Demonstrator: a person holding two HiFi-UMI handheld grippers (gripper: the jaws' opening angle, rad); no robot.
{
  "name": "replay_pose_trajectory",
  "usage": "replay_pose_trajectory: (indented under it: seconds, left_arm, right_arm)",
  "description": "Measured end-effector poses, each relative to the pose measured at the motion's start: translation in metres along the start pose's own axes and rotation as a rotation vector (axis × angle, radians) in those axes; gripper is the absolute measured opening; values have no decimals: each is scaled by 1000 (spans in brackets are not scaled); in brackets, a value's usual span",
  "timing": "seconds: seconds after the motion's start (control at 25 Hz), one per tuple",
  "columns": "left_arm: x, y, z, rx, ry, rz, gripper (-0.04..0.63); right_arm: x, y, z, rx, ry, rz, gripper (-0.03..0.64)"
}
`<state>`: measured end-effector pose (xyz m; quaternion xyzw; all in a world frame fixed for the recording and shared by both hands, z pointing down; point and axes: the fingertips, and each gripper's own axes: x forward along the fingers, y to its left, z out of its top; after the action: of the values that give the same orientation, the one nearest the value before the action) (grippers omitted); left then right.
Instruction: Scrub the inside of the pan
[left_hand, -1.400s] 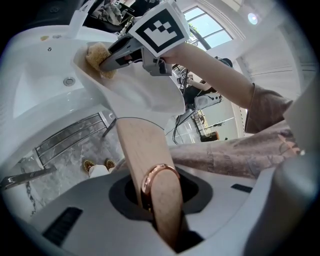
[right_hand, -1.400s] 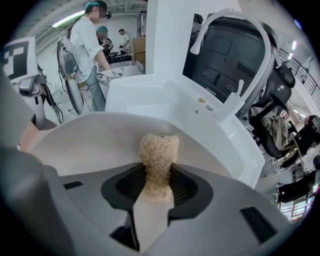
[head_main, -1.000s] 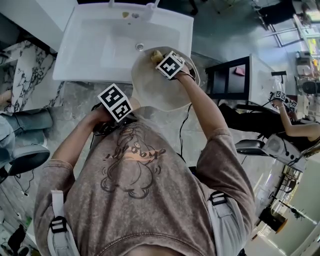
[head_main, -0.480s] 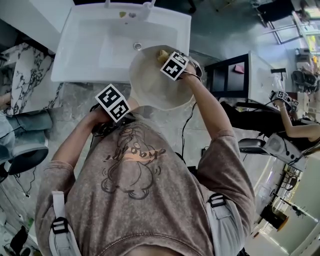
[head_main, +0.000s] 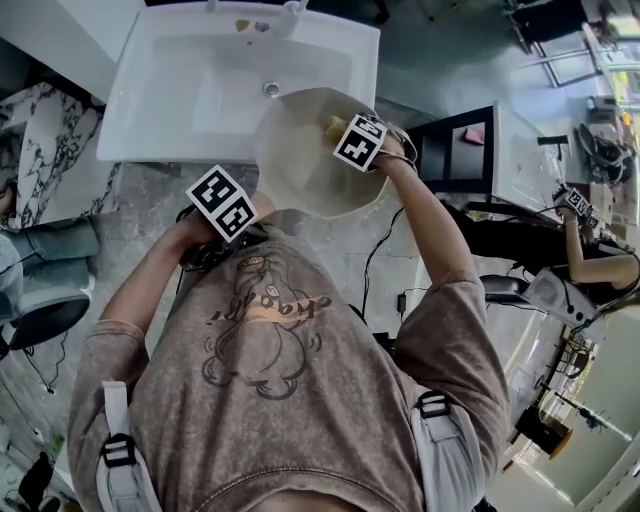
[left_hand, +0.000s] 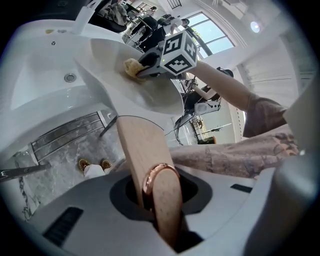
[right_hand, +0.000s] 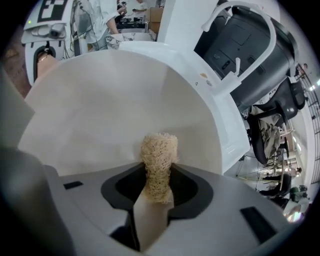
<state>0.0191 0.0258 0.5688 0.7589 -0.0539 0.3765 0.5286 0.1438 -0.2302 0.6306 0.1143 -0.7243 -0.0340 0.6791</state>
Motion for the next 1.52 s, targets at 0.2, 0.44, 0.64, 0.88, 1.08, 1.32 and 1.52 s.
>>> replay_pose_trajectory:
  seconds: [0.2,0.44,0.64,0.88,1.08,1.32,1.52]
  left_arm:
    - [2,0,1,-1,-2,-7,87]
    - [2,-1,1,-3,-4,-11,87]
    - [3,-1,0,-3,-4,-14,87]
    - [2,-1,0,-5,-4,-18,87]
    - [2,-1,0,-6,-4,-23,87]
    - [2,-1,0,-6,-4,-27,87]
    - [2,-1,0,-8,-3,-30,87]
  right_arm:
    - [1,27,-14,-67,62,86,153]
    - [-6,42,-33,-11,150,143,153]
    - [-11,54,-34,9,144,210,153]
    - [-18,81,-25,-12,103,318,153]
    - [-22,95,-21,-27,96,348,153]
    - [-30,117,-8,-59,65,399,153]
    - [-34,135,9,-84,30,450,153]
